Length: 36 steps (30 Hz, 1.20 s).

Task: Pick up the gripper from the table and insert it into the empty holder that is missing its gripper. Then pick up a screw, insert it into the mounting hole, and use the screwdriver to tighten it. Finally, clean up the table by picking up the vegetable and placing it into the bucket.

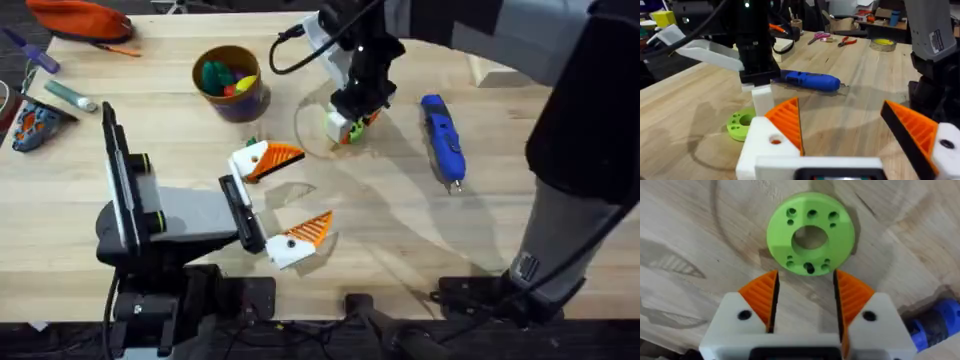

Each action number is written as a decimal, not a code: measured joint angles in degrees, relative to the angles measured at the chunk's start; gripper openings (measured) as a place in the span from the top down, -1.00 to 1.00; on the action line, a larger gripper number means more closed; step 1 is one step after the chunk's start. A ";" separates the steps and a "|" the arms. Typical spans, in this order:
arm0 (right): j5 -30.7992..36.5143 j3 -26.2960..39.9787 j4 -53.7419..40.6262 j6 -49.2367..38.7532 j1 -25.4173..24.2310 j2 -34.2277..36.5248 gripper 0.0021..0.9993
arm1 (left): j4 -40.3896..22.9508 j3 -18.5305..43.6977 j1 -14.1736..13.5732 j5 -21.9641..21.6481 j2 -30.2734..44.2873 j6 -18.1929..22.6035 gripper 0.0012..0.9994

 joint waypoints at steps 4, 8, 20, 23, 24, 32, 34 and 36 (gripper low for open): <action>0.00 0.00 0.31 0.00 0.03 0.14 -0.14 | 0.00 0.00 0.00 0.00 -0.02 0.00 -0.97; 0.42 0.11 1.00 0.00 0.03 0.88 -0.01 | 0.00 0.00 0.00 0.00 -0.02 0.00 -0.97; 0.84 0.33 1.94 -0.02 -0.08 0.97 0.35 | 0.00 0.00 0.00 0.00 -0.01 0.00 -0.97; 0.99 0.33 1.94 -0.02 -0.10 0.97 0.53 | 0.00 0.00 0.00 0.00 -0.02 0.00 -0.97; 1.13 0.33 1.95 -0.02 -0.10 0.97 0.56 | 0.00 0.00 0.00 0.00 -0.01 0.00 -0.97; 1.34 0.33 1.85 -0.02 -0.13 0.97 0.71 | 0.00 0.00 0.00 0.01 -0.01 0.00 -0.97; 1.10 0.33 1.86 -0.02 -0.08 0.97 0.79 | 0.00 0.00 0.00 0.00 0.00 0.00 -0.97; 0.88 0.33 1.83 -0.02 -0.08 0.97 0.83 | 0.00 0.00 0.00 0.00 0.00 0.00 -0.97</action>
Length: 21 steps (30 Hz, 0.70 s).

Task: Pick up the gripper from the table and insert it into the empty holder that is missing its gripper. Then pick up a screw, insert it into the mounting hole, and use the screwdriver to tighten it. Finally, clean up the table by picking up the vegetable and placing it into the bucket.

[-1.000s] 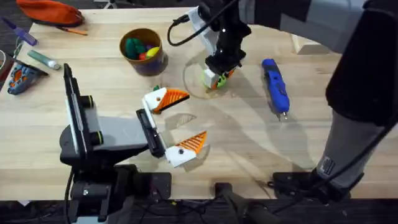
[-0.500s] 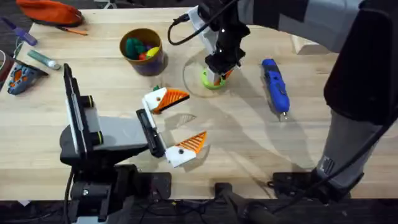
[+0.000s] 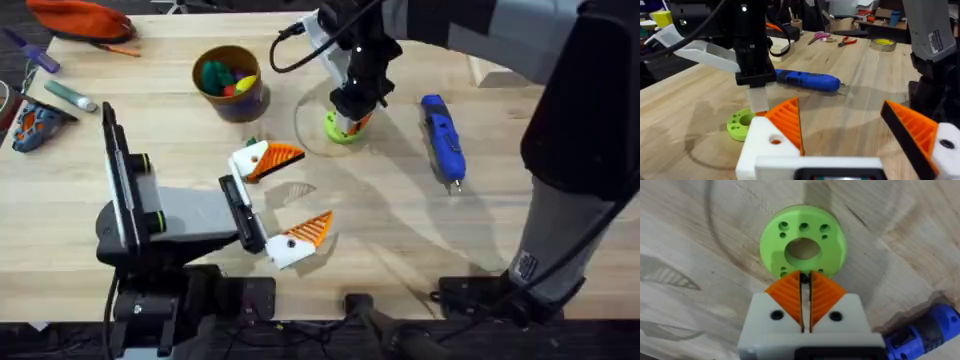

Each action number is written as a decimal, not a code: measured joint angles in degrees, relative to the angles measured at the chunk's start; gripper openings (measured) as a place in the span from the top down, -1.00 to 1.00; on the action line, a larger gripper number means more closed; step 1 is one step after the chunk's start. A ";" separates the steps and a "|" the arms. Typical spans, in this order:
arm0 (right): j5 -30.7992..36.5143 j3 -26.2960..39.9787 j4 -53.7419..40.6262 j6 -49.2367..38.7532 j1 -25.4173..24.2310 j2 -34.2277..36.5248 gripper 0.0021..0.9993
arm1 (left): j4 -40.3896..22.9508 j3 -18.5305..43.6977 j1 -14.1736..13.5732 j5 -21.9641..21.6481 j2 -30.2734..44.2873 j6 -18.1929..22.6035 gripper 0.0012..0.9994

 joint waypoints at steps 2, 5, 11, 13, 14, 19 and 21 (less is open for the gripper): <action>-0.02 0.00 0.02 0.00 0.00 0.00 0.87 | 0.00 0.00 0.00 0.00 0.00 0.00 -0.97; -0.02 0.00 0.04 0.02 0.15 0.00 0.98 | 0.00 0.00 0.00 0.00 -0.02 0.00 -0.97; -0.04 0.00 0.04 0.00 0.15 0.00 0.98 | 0.00 0.00 0.00 0.00 -0.01 0.00 -0.97; -0.04 0.00 0.04 0.00 0.15 0.00 0.99 | 0.00 0.00 -0.02 0.00 0.00 0.00 -0.97; -0.04 0.00 0.04 0.00 0.15 0.00 0.99 | 0.00 0.00 0.00 0.00 0.00 0.00 -0.97; -0.04 0.22 -0.53 0.00 0.15 0.02 0.99 | 0.00 0.00 0.00 0.00 -0.02 0.00 -0.97; -0.04 0.88 -1.41 0.00 0.15 0.02 0.99 | 0.00 0.00 0.00 0.00 -0.01 0.00 -0.97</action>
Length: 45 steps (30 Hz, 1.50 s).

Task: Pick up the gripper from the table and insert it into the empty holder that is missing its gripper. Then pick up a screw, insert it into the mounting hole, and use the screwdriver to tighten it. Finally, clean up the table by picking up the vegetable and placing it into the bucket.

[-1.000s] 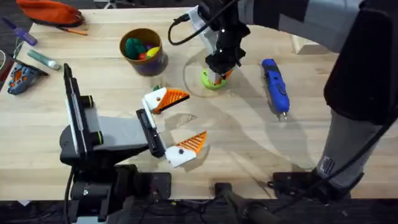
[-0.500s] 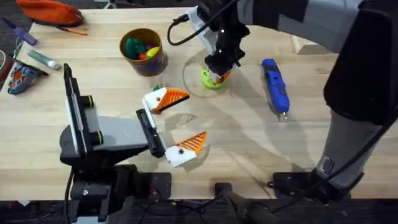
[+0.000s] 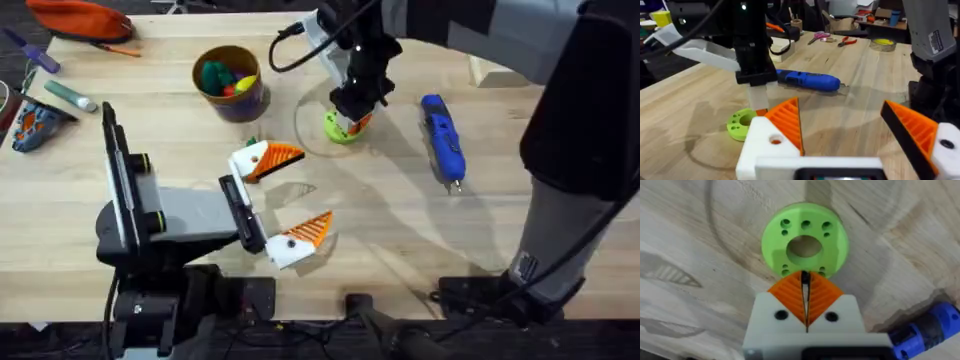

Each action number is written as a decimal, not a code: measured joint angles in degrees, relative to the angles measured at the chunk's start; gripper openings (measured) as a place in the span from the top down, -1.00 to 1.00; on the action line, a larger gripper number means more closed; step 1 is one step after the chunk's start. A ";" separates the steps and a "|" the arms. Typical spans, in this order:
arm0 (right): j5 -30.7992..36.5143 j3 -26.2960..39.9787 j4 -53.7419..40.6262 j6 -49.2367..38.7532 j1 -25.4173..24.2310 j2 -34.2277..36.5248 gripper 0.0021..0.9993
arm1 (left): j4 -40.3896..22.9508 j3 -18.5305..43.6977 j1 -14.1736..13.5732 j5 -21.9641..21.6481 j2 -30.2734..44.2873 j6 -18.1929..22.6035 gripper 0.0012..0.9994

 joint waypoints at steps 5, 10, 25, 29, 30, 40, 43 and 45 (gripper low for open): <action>-0.09 3.91 -3.28 0.00 0.00 0.00 0.99 | 0.00 0.00 0.00 0.00 -0.01 0.00 -0.97; 0.50 9.95 -5.83 0.00 0.00 0.00 0.99 | 0.00 0.00 0.00 0.00 0.01 0.00 -0.97; 3.96 26.52 -19.48 -2.73 0.07 0.00 0.99 | 0.00 0.00 0.00 0.00 0.01 0.00 -0.97; 4.18 31.72 -22.37 -4.19 0.75 0.00 0.99 | 0.00 0.00 0.00 0.02 0.01 0.00 -0.97; 4.30 32.80 -22.99 -4.68 1.09 0.00 0.99 | 0.00 0.00 0.00 0.00 0.00 0.00 -0.97; 4.59 42.21 -27.02 -10.13 7.59 0.00 0.99 | 0.00 0.00 0.00 0.00 0.01 0.00 -0.97; 4.83 42.90 -27.98 -11.09 9.29 0.00 0.99 | 0.00 0.00 0.00 0.00 0.01 0.00 -0.97; 4.83 43.00 -28.38 -11.75 10.67 0.00 0.99 | 0.00 0.00 0.00 0.00 0.00 0.00 -0.97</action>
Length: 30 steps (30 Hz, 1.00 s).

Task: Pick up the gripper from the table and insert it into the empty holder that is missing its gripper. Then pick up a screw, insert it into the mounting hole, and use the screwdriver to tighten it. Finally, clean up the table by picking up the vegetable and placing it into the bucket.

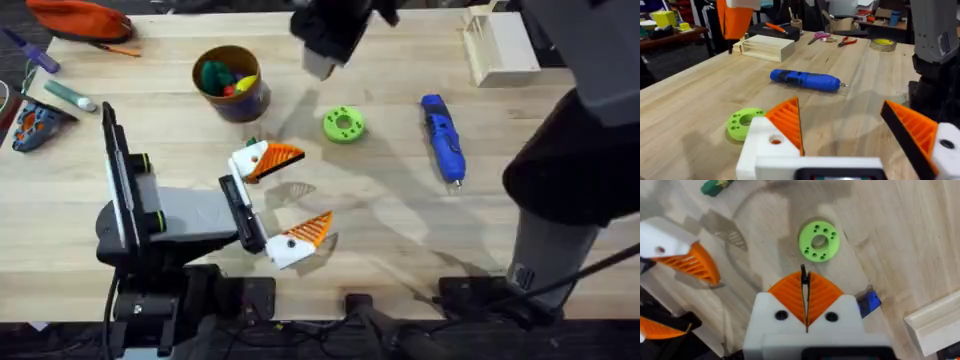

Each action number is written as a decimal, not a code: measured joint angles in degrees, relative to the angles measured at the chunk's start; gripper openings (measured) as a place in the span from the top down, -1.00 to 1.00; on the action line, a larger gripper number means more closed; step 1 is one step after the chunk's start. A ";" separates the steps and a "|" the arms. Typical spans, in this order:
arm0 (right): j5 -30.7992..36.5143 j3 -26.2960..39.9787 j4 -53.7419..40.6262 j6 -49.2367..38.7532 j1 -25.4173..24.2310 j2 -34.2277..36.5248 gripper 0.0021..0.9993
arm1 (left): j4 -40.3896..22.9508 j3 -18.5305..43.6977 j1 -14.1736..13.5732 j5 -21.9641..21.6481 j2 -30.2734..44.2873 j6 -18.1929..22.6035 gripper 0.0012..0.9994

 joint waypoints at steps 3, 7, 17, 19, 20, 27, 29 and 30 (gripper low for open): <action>0.00 0.03 -0.02 -0.61 2.27 0.00 0.99 | 0.00 0.00 0.00 0.00 0.01 0.00 -0.97; 0.00 0.06 -0.04 -1.61 4.71 0.00 0.99 | 0.00 0.00 0.00 0.01 0.01 0.00 -0.97; 0.42 4.80 -0.35 -0.68 7.88 -0.02 0.99 | 0.00 0.00 0.00 0.02 -0.01 0.00 -0.97; 0.42 6.45 -0.35 -0.40 8.49 -0.02 0.99 | 0.00 0.00 0.00 0.00 0.01 0.00 -0.97; 0.42 7.03 -0.35 -0.43 8.89 -0.12 0.99 | 0.00 0.00 0.00 0.00 -0.01 0.00 -0.97; -1.35 6.60 -0.35 -3.26 16.46 -0.79 0.99 | 0.00 0.00 0.00 0.02 0.01 0.00 -0.97; -1.36 5.11 -0.36 -3.28 16.78 -0.79 0.99 | 0.00 0.00 0.00 0.00 0.00 0.00 -0.97; -1.38 4.36 -0.35 -3.26 16.92 -0.79 0.99 | 0.00 0.00 0.00 0.01 0.00 0.00 -0.97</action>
